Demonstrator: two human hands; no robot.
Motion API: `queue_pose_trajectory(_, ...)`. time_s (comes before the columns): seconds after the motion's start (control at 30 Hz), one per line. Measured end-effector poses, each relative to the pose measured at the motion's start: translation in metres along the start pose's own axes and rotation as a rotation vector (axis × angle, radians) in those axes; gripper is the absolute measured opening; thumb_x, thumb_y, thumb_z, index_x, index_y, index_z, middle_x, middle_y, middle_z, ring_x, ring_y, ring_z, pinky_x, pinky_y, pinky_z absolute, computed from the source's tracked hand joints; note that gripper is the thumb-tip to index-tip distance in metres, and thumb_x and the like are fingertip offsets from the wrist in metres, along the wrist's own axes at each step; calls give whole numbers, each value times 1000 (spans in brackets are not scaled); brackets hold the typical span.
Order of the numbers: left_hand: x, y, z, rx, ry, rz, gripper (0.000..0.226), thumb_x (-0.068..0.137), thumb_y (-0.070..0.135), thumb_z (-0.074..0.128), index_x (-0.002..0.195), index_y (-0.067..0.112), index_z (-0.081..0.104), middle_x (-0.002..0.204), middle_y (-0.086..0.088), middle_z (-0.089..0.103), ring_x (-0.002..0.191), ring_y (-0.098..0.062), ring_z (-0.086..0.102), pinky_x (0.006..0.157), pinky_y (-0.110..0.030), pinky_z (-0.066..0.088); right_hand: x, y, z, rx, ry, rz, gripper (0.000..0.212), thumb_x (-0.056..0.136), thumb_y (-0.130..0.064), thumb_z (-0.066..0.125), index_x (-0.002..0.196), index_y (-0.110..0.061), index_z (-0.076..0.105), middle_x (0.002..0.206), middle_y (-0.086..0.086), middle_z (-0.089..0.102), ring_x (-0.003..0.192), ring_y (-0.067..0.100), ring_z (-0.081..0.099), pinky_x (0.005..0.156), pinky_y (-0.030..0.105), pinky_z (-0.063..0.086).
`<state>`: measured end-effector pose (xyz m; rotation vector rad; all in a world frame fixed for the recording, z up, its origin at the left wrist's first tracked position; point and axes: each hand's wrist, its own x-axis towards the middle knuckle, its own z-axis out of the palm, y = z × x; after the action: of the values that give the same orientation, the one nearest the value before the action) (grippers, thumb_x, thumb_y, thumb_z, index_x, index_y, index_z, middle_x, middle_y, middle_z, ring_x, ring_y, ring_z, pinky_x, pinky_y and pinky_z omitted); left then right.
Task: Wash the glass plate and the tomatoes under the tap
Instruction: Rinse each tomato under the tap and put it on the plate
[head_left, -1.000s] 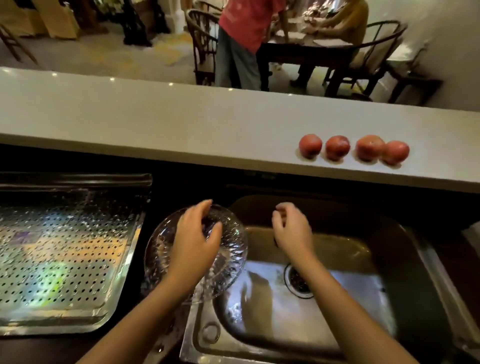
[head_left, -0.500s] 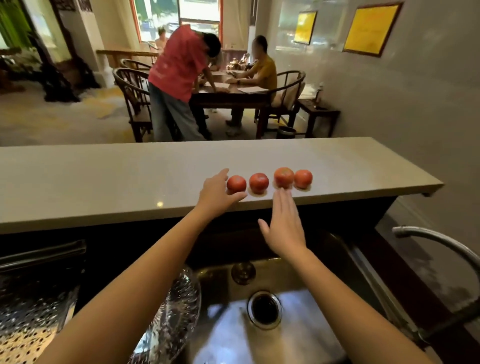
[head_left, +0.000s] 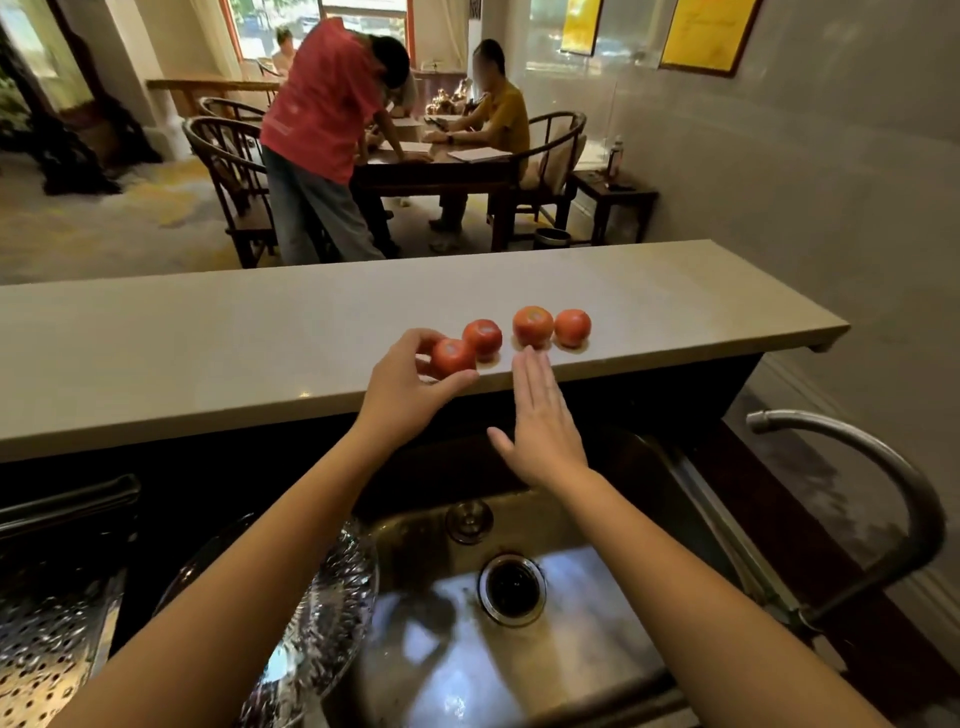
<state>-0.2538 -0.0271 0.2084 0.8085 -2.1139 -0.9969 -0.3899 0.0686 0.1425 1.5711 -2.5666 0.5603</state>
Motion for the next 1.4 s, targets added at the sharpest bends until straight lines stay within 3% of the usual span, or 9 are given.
queue_pose_trajectory(0.13,-30,19,31,-232,-216,-18,45,75,19,75,108,22,44,111,-4,52,87,-16,63,64,-26,57,-23,23,-17,212,-71,-29,74,93,-34,50,150,-17,5,159,-1,-5,145,13,-8,117,33,5)
queue_pose_trajectory(0.27,-39,27,91,-320,-405,-58,48,76,9,73,119,17,51,121,-14,43,92,-25,60,73,-31,58,-80,77,-35,259,39,157,46,93,-22,50,138,-13,43,146,5,41,136,21,33,110,36,30)
queue_pose_trajectory(0.37,-44,33,141,-384,-537,-106,41,77,5,72,112,17,54,118,-13,44,93,-16,56,64,-13,53,-118,118,-47,149,72,358,34,94,-21,47,125,-12,56,123,9,61,118,25,48,95,35,40)
queue_pose_trajectory(0.47,-48,38,189,-496,-633,-177,42,78,-1,68,108,19,49,111,-12,50,86,-11,56,64,-13,50,-149,148,-55,10,-21,543,31,96,-25,41,118,-10,57,117,9,62,110,28,51,83,36,43)
queue_pose_trajectory(0.57,-50,41,230,-517,-689,-205,44,78,-1,68,109,23,48,122,-20,51,100,-22,55,80,-28,51,-172,162,-49,-62,-171,732,30,97,-18,38,123,-7,48,125,13,54,115,31,52,89,39,44)
queue_pose_trajectory(0.67,-53,44,258,-542,-719,-234,45,77,1,69,106,29,49,118,-13,50,97,-17,56,72,-21,52,-186,168,-33,-5,-226,885,31,96,-7,36,125,-4,47,127,16,54,116,33,54,94,41,44)
queue_pose_trajectory(0.93,-54,54,296,-530,-687,-273,46,77,6,70,112,26,45,103,2,48,92,-14,54,69,-20,50,-195,182,-15,489,46,989,24,96,-12,37,104,-5,58,104,19,62,101,34,58,83,33,43)
queue_pose_trajectory(1.23,-46,56,302,-524,-666,-273,44,81,7,66,115,25,44,99,8,44,88,-10,52,59,-13,48,-183,186,-8,508,130,1083,24,99,-14,35,99,-10,59,109,16,62,93,25,54,71,25,30)
queue_pose_trajectory(1.4,-44,61,305,-510,-663,-270,46,81,8,67,119,21,44,105,1,45,93,-15,52,76,-25,50,-180,188,-7,338,116,1016,25,99,-15,38,103,-5,60,100,15,66,96,29,62,69,26,34)
